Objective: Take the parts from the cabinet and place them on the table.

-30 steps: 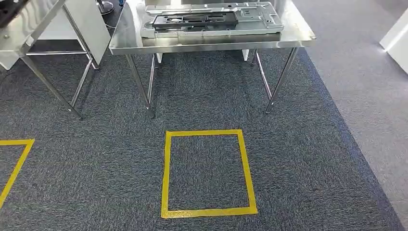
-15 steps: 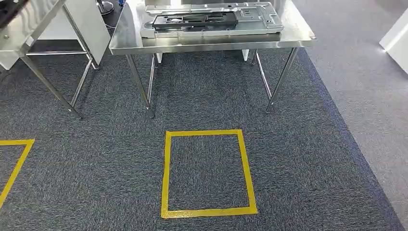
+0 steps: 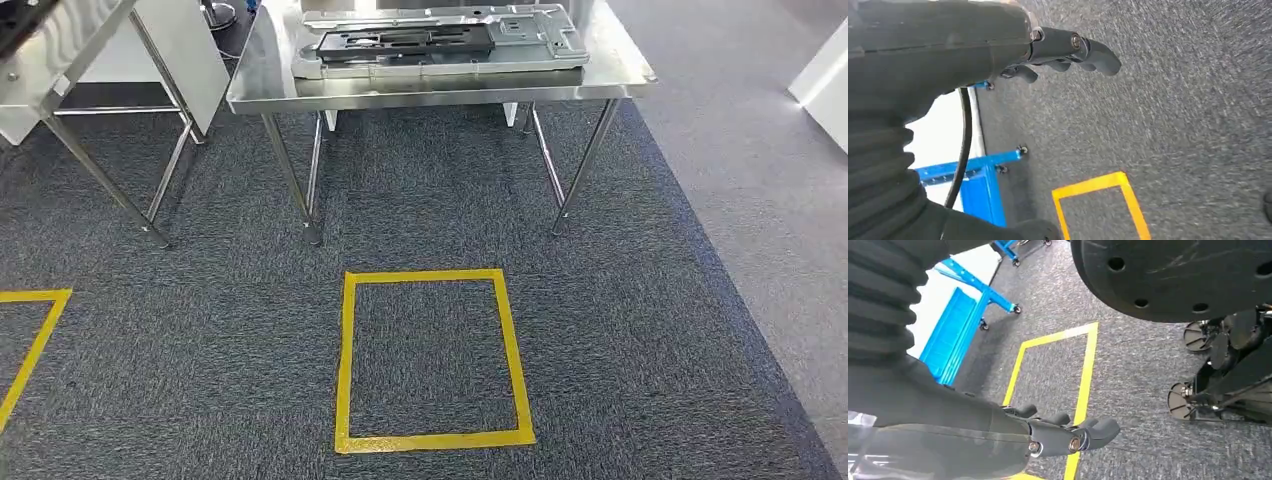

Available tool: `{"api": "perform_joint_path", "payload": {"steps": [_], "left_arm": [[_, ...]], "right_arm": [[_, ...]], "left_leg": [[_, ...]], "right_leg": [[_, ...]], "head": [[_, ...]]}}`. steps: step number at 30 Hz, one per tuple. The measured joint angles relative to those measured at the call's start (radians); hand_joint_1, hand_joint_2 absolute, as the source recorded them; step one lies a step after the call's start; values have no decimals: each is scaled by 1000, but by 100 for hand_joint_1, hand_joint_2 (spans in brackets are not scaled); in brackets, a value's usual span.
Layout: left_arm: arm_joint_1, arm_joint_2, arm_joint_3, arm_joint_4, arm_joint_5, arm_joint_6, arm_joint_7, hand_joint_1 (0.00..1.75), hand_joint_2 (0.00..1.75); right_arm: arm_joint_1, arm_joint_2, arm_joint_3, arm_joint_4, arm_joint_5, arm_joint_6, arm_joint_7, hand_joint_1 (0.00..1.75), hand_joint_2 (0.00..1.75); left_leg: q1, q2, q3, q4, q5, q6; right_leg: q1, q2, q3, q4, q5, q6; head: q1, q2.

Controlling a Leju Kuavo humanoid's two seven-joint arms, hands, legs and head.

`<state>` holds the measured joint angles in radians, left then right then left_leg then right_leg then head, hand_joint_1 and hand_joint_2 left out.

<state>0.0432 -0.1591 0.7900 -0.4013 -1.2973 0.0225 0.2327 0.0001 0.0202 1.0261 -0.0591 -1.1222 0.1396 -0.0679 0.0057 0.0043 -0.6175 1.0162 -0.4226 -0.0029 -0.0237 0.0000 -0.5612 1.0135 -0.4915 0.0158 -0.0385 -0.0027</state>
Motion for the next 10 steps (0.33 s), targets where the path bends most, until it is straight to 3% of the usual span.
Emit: {"api": "perform_joint_path", "payload": {"steps": [1, 2, 10], "left_arm": [[2, 3, -11, 0, 23, 0, -3, 0, 0], [4, 6, -25, 0, 47, -1, -8, 0, 0], [19, 27, -140, 0, 240, -2, -42, 0, 0]], "right_arm": [[2, 0, -17, -5, 20, -1, 1, 0, 175], [5, 0, -35, -10, 41, -3, 2, 0, 0], [23, 0, -181, -55, 207, -22, 13, 0, 0]], "left_leg": [[0, 0, 0, 0, 0, 0], [0, 0, 0, 0, 0, 0], [0, 0, 0, 0, 0, 0]], "right_leg": [[0, 0, 0, 0, 0, 0], [0, 0, 0, 0, 0, 0], [0, 0, 0, 0, 0, 0]], "head": [[0, 0], [0, 0], [0, 0]]}}
